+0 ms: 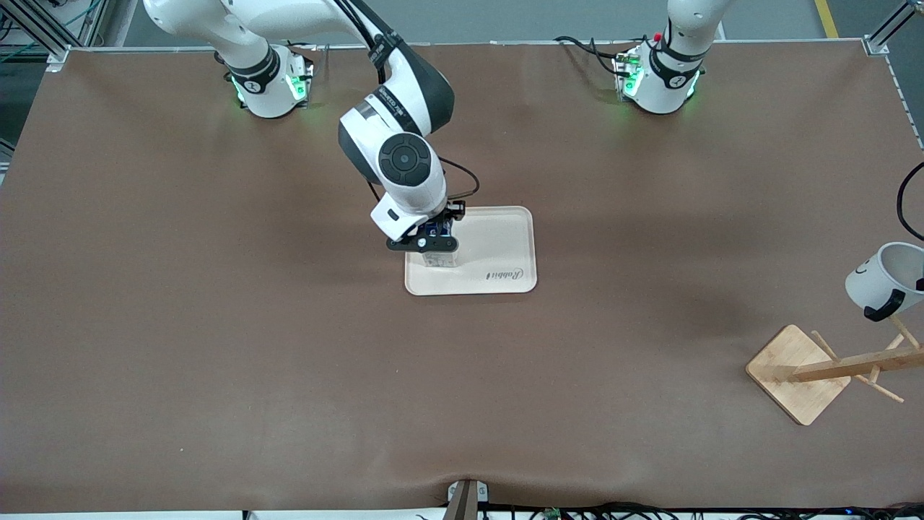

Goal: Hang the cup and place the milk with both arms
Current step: 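Hang the mug handle on the stand peg with the left gripper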

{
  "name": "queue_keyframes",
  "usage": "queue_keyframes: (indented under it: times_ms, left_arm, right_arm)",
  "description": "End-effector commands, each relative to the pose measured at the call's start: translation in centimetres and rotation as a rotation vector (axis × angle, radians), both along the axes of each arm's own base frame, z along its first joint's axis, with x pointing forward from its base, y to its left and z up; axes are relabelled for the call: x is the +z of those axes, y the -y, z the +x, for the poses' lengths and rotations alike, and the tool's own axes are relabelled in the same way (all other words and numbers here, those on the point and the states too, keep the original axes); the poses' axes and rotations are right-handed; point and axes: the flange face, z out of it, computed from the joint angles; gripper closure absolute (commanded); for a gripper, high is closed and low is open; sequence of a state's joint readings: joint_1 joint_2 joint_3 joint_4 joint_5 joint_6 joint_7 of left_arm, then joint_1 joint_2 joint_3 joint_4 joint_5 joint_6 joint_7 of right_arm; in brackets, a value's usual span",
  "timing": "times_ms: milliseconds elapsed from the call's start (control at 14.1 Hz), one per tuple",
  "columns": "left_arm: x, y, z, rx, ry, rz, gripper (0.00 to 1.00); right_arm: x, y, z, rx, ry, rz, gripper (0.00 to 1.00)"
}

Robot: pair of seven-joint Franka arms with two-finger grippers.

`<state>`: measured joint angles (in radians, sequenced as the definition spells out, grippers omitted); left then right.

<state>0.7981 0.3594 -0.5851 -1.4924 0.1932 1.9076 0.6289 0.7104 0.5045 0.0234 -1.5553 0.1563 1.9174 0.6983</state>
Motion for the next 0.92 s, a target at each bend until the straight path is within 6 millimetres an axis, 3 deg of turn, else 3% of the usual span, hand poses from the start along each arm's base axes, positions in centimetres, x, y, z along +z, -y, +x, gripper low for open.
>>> queue_keyframes:
  times_ms: [0,213,427,498,569,640,853]
  left_arm:
    - [0.1,-1.5,0.4,-0.008,0.031,-0.020,1.00]
    - [-0.7,-2.4,0.8,0.000,0.035,-0.036,1.00]
    - [-1.3,-3.4,0.8,0.026,0.033,-0.050,0.97]
    - [-1.3,-3.2,0.9,0.030,0.033,-0.051,0.75]
    - [-1.2,-2.9,1.0,0.059,0.035,-0.055,0.30]
    - [-0.8,-2.7,0.9,0.095,0.039,-0.055,0.00]
    - [0.9,-0.6,1.1,0.129,0.050,-0.059,0.00]
  right_arm:
    - [1.9,-0.3,0.0,-0.040,0.030,-0.005,1.00]
    - [5.3,0.4,0.7,-0.041,0.012,-0.016,1.00]
    - [8.8,3.8,3.2,-0.080,-0.028,-0.051,1.00]
    - [9.8,5.5,4.2,-0.105,-0.034,-0.054,1.00]
    - [11.0,8.0,5.3,-0.133,-0.042,-0.056,1.00]
    - [12.1,11.2,6.5,-0.175,-0.053,-0.059,1.00]
    - [13.5,19.1,9.2,-0.180,-0.070,-0.058,1.00]
